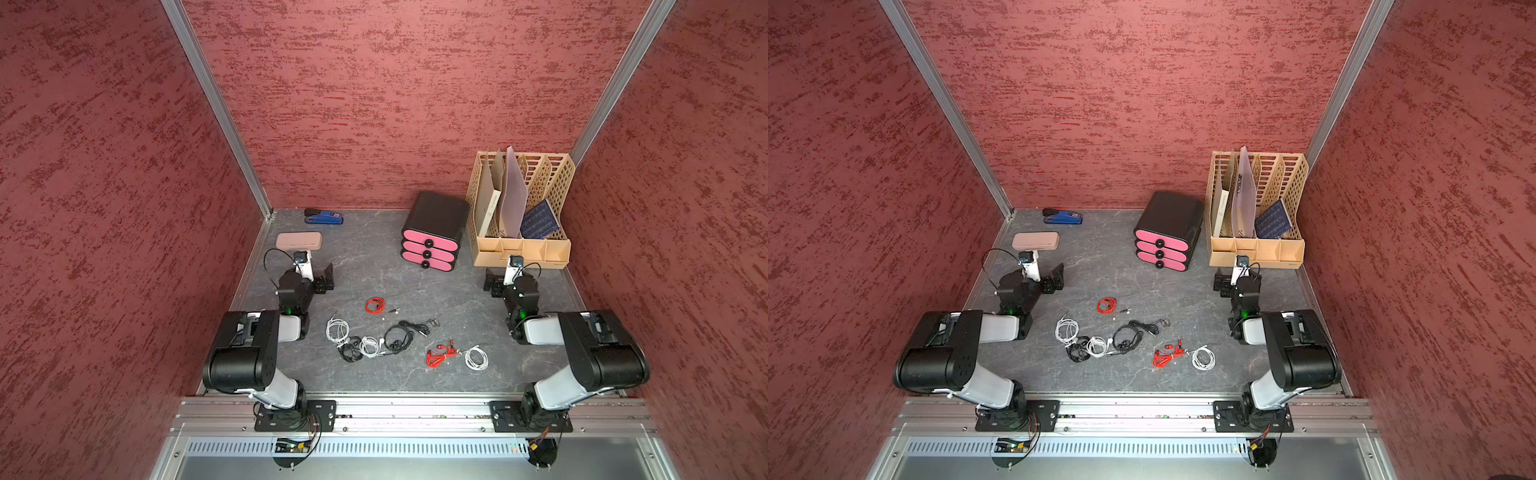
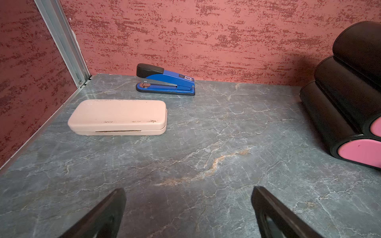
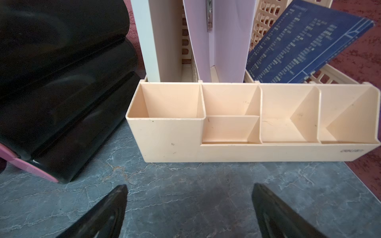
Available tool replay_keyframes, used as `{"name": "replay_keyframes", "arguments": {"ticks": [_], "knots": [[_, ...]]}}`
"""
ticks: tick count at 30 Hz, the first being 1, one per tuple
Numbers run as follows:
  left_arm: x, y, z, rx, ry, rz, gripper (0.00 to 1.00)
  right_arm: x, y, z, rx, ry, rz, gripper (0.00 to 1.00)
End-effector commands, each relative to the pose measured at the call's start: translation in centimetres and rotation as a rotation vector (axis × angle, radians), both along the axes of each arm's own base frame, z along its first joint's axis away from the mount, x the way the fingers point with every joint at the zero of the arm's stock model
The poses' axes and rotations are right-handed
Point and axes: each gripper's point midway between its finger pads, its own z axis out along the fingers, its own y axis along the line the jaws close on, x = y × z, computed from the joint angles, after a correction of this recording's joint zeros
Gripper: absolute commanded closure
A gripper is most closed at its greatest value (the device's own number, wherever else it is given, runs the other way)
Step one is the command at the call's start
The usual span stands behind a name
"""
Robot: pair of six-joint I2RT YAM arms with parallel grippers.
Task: Place the wired earphones into the drawer by color
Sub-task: Open the drawer in the storage box.
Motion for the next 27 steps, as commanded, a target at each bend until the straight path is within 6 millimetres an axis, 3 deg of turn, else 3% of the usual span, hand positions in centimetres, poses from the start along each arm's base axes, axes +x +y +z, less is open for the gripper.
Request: {"name": "replay_keyframes", "arguments": {"ticks": [1,27], "knots": [[-0.11,-0.27,0.31,0.017,-0.014,-0.015,0.0,0.55,0.07,1.5,0.001,-0.048,0.012,0.01],[-0.19,-0.32,0.28,0.026,-0.018,-0.005,0.0,0.57,0.04,1.52,0.001,-0.048,0.01,0.01]]}}
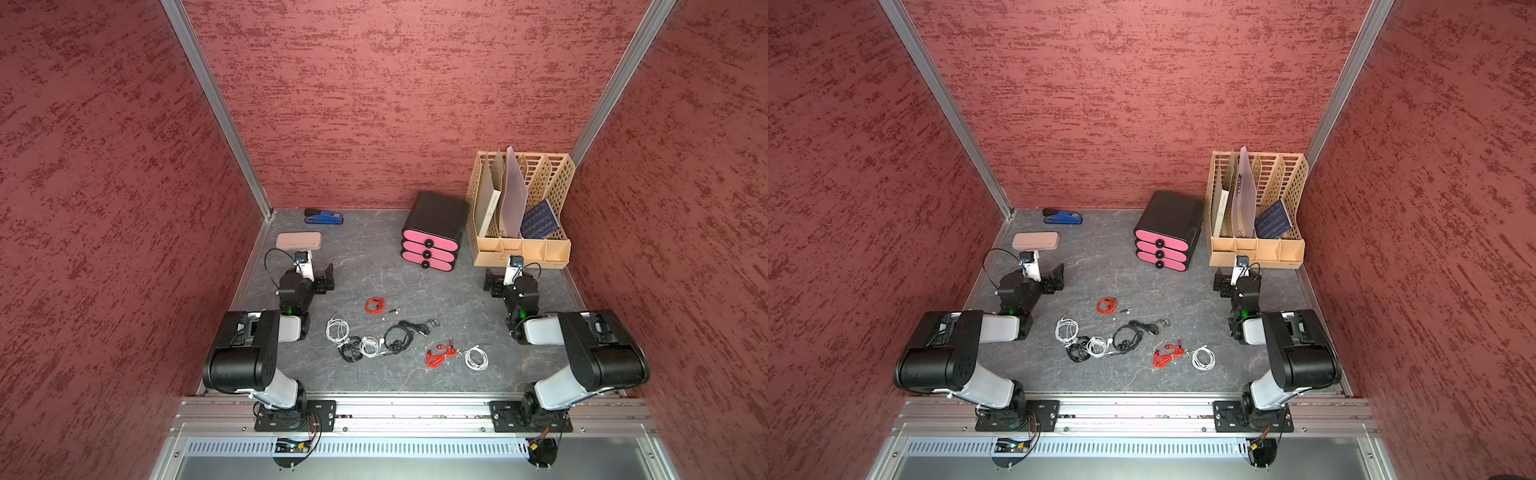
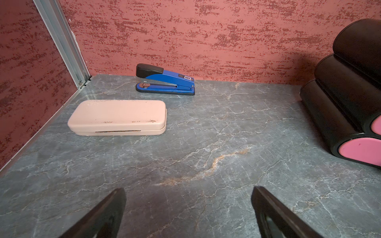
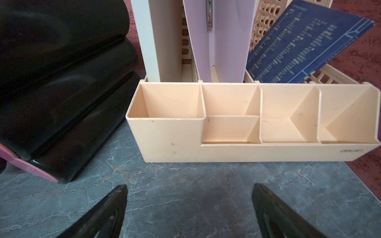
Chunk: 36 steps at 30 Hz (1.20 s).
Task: Place the wired earphones into the drawer by color
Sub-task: Open the drawer in the storage box.
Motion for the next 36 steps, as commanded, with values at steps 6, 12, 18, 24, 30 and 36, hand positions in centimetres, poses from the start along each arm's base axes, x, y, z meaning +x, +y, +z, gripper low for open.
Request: {"name": "replay_keyframes", "arguments": {"ticks": [6,12,18,24,30,36], "knots": [[-0.1,-0.2,0.4,0.009,-0.017,-0.016,0.0,0.5,0.1,1.5,0.001,-0.047,0.012,0.01],[0.0,-0.1,0.3,0.001,-0.012,-0.016,0.0,0.5,0.1,1.5,0.002,-0.047,0.012,0.01],[0.0,0.4,0.3,-0.01,-0.007,0.003,0.0,0.5,0.1,1.4,0.001,-0.046,0.012,0.01],[-0.1,0.7,0.5,-0.009,-0.018,0.027,0.0,0.3,0.0,1.8,0.001,-0.064,0.007,0.01],[-2.4,2.0,4.4,0.009,-0.103,0.144,0.0,0.0,-0.4,4.0,0.004,-0.068,-0.019,0.01],[-4.6,2.6,8.6,-0.139,-0.193,0.197,0.0,-0.8,-1.0,6.9,0.042,-0.057,-0.061,0.02]]}}
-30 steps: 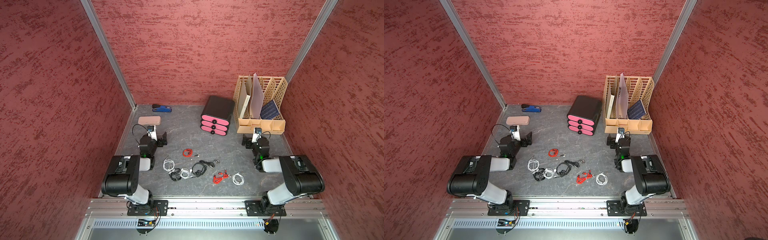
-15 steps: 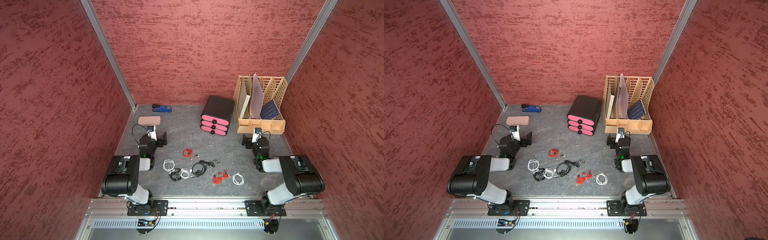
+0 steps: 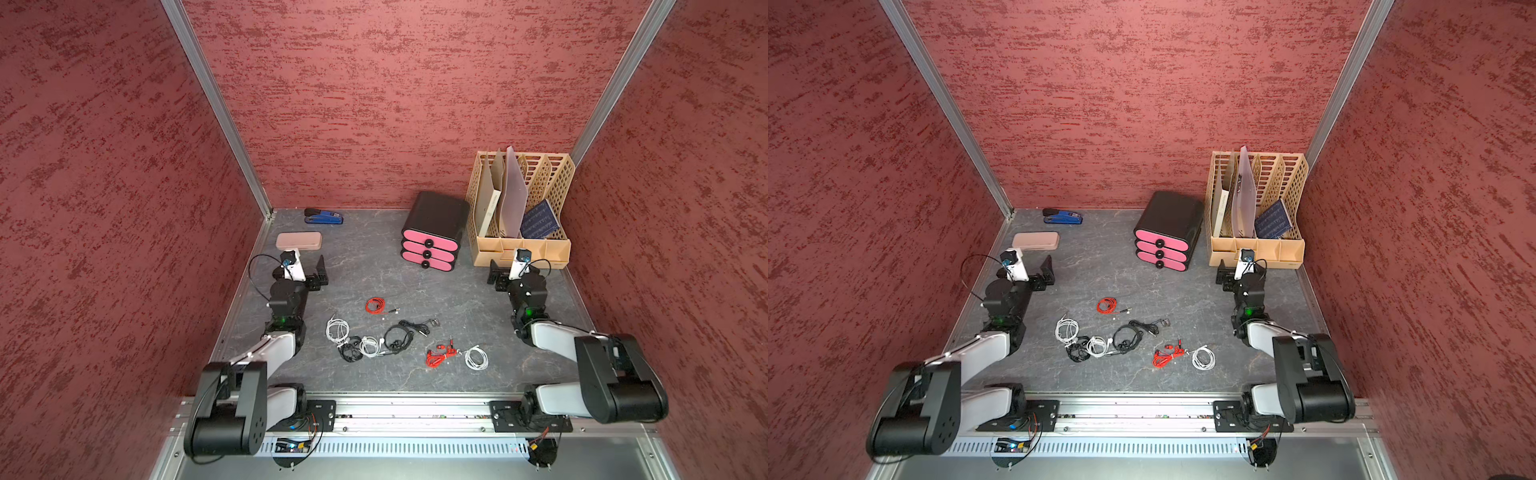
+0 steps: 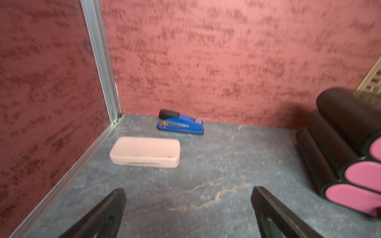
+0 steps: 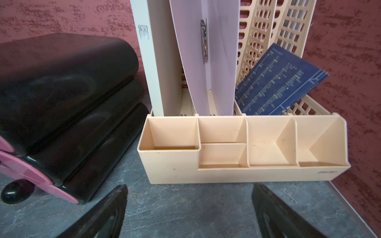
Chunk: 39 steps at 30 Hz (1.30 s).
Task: Place the wired earphones into the drawer by color
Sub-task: Open the drawer in the storage box.
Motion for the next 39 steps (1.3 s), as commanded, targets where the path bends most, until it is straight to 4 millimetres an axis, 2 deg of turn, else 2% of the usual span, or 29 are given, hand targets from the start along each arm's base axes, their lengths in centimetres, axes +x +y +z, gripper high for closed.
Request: {"name": "replay_keyframes", "arguments": {"ticks": [1,4,5,7,10,14,19,24,27,39], "knots": [[-1.3,1.4,-0.1,-0.154,0.025,0.077,0.0,-0.3,-1.0,1.8,0.075,0.033,-0.071,0.02],[-2.3,1.5,1.8,-0.249,0.017,0.072,0.0,-0.6,-0.7,3.7,0.178,0.075,-0.079,0.02],[-2.6,1.4,1.8,-0.272,0.037,0.074,0.0,-0.6,-0.6,4.3,0.205,0.095,-0.082,0.01],[-3.3,0.7,3.0,-0.282,0.043,0.033,0.0,-0.5,0.1,5.3,0.252,0.16,-0.059,0.02],[-4.1,-1.2,4.0,-0.265,0.066,-0.077,0.0,-0.3,2.4,6.5,0.308,0.214,0.05,0.01],[-4.4,-3.2,4.1,-0.307,0.125,-0.184,0.0,-0.2,5.9,7.0,0.412,0.243,0.232,0.02],[-3.6,-7.0,3.7,-0.371,0.252,-0.332,0.0,-0.4,8.9,6.6,0.524,0.314,0.38,0.01],[-3.1,-12.6,3.7,-0.365,0.346,-0.457,0.0,-1.0,10.7,5.9,0.598,0.353,0.438,0.02],[-2.7,-15.3,3.5,-0.363,0.401,-0.513,0.0,-1.7,11.3,5.4,0.618,0.378,0.463,0.02],[-0.9,-23.3,2.5,-0.45,0.503,-0.635,0.0,-4.4,11.9,4.1,0.626,0.37,0.497,0.01]]}}
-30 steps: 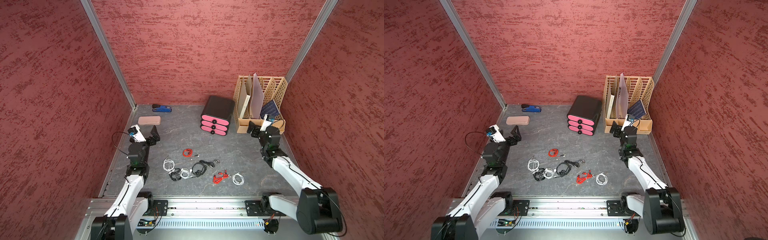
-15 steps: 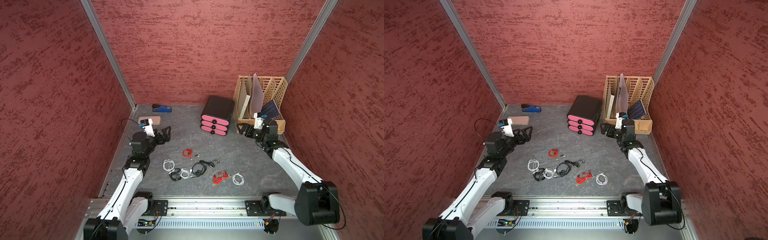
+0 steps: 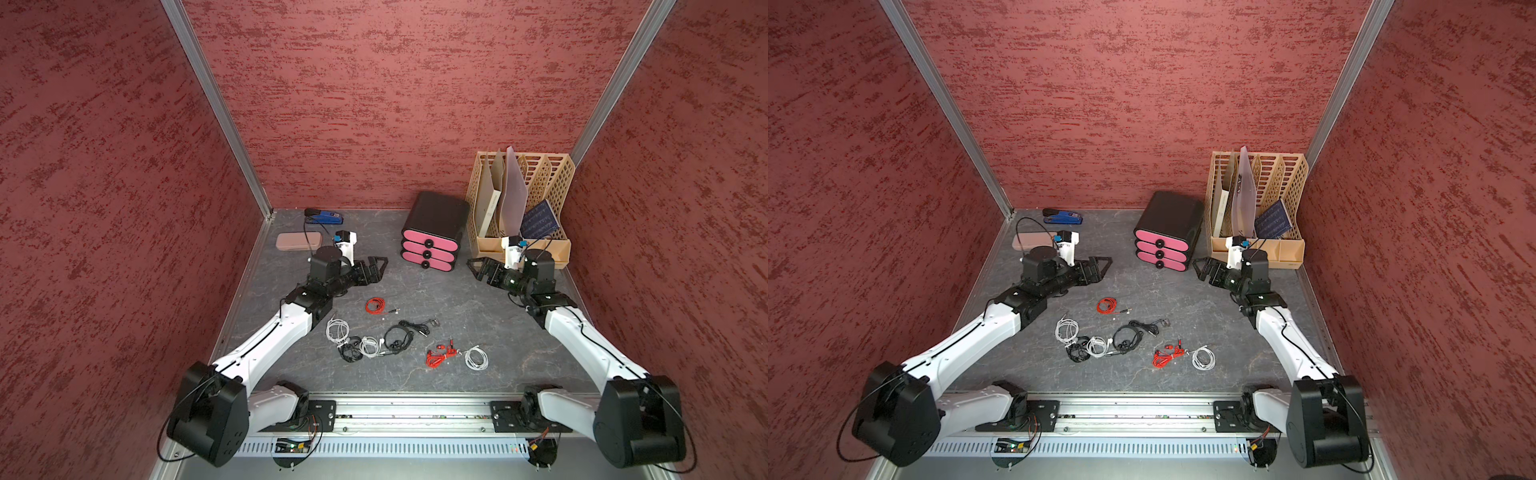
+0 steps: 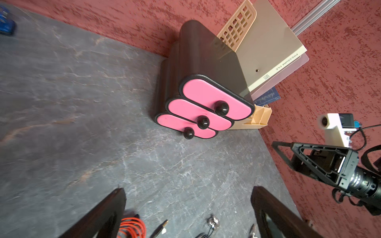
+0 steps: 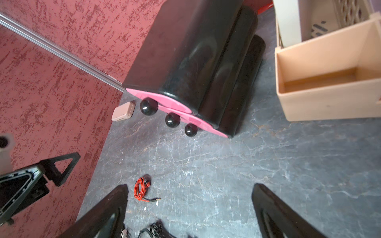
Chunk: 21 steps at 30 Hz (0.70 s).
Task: Place the wired earphones into the drawer by color
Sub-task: Open the drawer in the storage box.
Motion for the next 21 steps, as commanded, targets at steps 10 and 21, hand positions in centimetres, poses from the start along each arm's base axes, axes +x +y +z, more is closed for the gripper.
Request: {"name": "replay_keyframes", "arguments": {"ticks": [10,21], "knots": [[3.5,-7.4,0.1,-0.073,0.02,-0.023,0.0,-0.9,0.4,0.3,0.02,-0.063,0.011,0.01],[7.0,-10.1,-1.2,-0.141,0.031,0.026,0.12,-1.0,0.4,0.5,0.032,-0.068,0.007,0.02]]}}
